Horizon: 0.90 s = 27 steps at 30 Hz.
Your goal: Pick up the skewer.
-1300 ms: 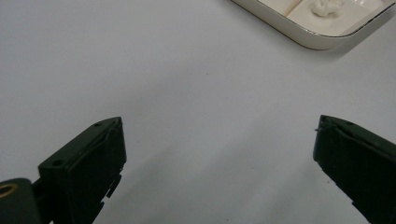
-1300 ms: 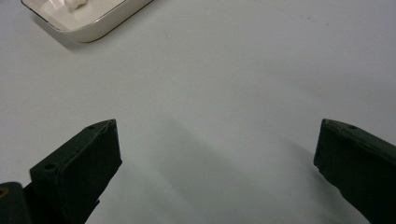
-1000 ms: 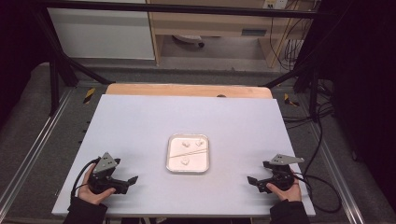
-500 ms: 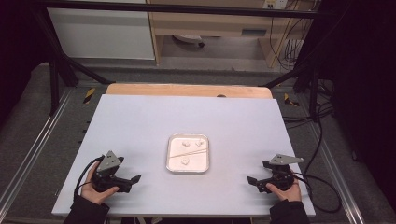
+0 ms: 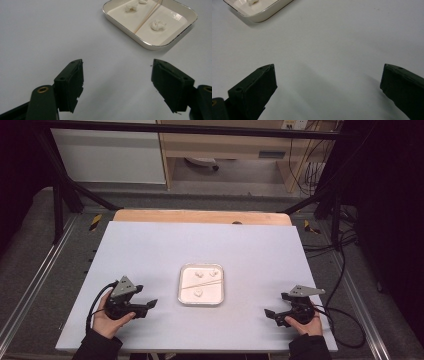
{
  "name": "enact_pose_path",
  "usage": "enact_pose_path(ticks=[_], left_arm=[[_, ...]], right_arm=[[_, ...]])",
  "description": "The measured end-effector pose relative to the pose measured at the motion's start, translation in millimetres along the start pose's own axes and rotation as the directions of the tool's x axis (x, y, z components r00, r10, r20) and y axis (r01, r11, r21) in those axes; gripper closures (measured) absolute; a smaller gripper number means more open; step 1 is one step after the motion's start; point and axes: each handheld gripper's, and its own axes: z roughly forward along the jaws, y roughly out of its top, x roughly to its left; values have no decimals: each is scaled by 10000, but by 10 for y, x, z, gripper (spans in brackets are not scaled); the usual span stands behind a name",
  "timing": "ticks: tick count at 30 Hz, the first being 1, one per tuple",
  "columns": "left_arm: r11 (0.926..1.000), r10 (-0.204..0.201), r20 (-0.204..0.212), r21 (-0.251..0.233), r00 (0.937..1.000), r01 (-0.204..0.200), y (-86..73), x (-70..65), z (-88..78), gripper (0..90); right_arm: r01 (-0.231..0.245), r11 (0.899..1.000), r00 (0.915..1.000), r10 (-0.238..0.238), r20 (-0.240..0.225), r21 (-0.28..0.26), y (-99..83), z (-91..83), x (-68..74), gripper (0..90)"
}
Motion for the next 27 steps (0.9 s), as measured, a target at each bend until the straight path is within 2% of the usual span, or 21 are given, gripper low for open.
enact_pose_path(ticks=[5, 6, 11, 16, 27], left_arm=[[9999, -159, -19, 23, 9999, 159, 75, -12, 34, 410], [9995, -304, 0, 40, 9995, 304, 112, -18, 59, 437], [9997, -226, -73, 28, 9997, 226, 200, -59, 131, 582], [9999, -163, 101, 10, 9998, 163, 288, -106, 220, 700], [9996, -279, 202, 112, 9994, 277, 473, -221, 472, 879]], right_arm=[[80, 10000, 10000, -80, 17, 16, -1, 5, -5, 11], [90, 10000, 10000, -90, 23, 12, -1, 6, -5, 11], [103, 9999, 9999, -103, 24, 1, -1, 4, -6, 12], [134, 9999, 9999, -134, 22, 38, -1, 9, -6, 12], [141, 9999, 9999, -141, 15, 45, -2, 11, -6, 12]])
